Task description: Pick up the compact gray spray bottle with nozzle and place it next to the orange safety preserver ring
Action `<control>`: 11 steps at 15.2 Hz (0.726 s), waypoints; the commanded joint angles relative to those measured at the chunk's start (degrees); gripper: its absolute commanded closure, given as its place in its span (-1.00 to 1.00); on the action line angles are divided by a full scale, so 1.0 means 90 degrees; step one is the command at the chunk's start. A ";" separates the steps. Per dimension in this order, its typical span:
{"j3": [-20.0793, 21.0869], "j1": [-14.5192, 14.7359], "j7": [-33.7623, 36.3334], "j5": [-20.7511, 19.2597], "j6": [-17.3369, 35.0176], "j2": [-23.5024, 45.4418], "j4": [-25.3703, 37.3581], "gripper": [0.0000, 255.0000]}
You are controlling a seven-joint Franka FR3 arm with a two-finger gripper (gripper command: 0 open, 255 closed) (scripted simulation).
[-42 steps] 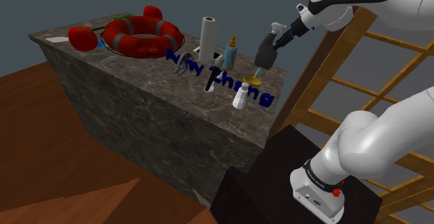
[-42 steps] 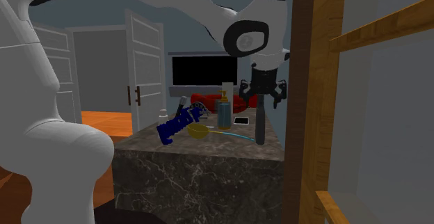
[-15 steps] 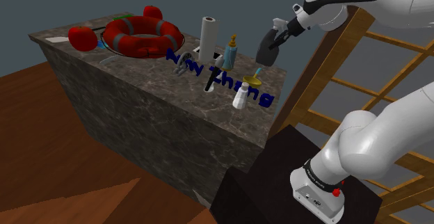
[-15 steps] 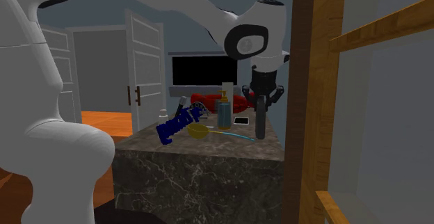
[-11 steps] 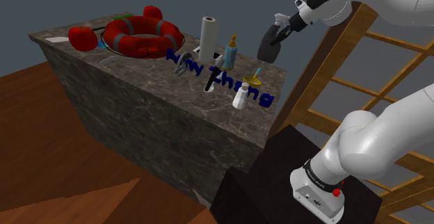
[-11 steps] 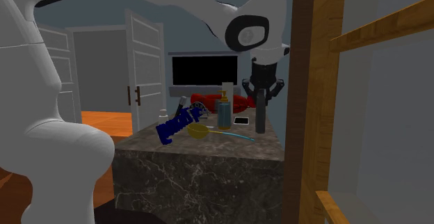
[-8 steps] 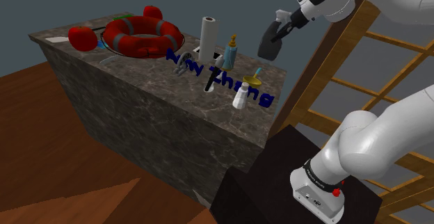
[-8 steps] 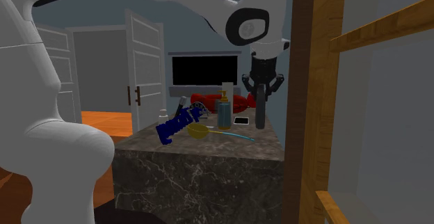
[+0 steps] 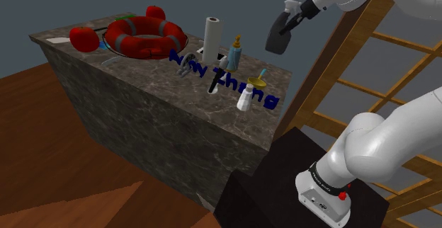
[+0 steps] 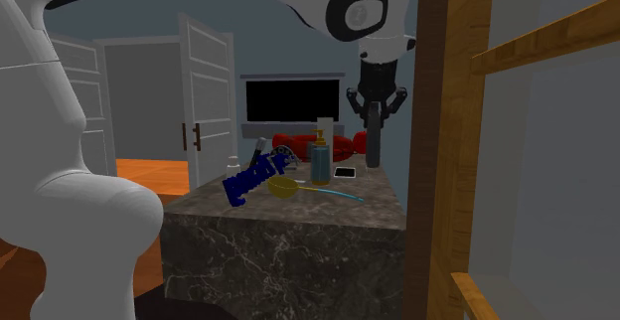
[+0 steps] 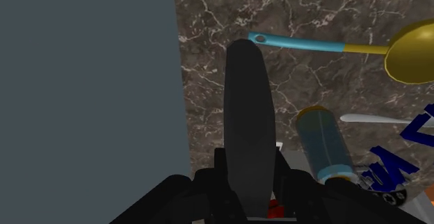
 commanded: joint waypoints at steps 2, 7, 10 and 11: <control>0.0029 -0.0006 0.0103 -0.0048 -0.0235 -0.0010 0.0241 1.00; 0.0049 0.0005 0.0247 -0.0084 -0.0629 0.0025 0.0683 1.00; 0.0048 0.0019 0.0322 -0.0088 -0.0870 0.0065 0.0966 1.00; 0.0045 0.0024 0.0345 -0.0087 -0.0952 0.0083 0.1064 1.00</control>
